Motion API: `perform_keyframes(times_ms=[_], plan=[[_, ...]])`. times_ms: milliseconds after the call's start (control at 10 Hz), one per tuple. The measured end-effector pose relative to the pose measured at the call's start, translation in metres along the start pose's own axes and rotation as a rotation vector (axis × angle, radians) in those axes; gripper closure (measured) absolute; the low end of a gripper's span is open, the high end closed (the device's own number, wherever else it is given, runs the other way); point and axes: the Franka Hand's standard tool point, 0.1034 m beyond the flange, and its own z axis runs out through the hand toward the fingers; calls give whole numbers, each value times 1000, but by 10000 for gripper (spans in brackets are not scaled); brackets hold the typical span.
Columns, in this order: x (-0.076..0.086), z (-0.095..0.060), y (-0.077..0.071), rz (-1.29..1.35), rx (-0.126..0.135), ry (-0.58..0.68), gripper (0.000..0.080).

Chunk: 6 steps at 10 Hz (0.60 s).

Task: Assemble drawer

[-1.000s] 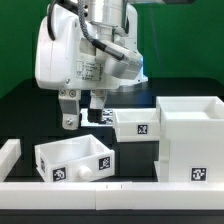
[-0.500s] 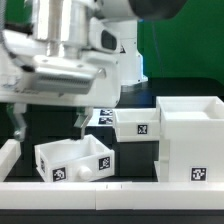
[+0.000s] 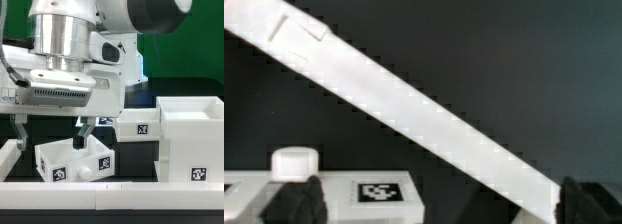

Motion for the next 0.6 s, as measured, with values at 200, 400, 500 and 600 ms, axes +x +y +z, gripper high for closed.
perform_keyframes(times_ms=[200,400,500,600], plan=[[28,4,-12,-30,95,-7,151],[56,11,-15,-52,162,19,151],[59,15,-13,-58,181,24,151],[57,15,-11,-62,181,21,151]])
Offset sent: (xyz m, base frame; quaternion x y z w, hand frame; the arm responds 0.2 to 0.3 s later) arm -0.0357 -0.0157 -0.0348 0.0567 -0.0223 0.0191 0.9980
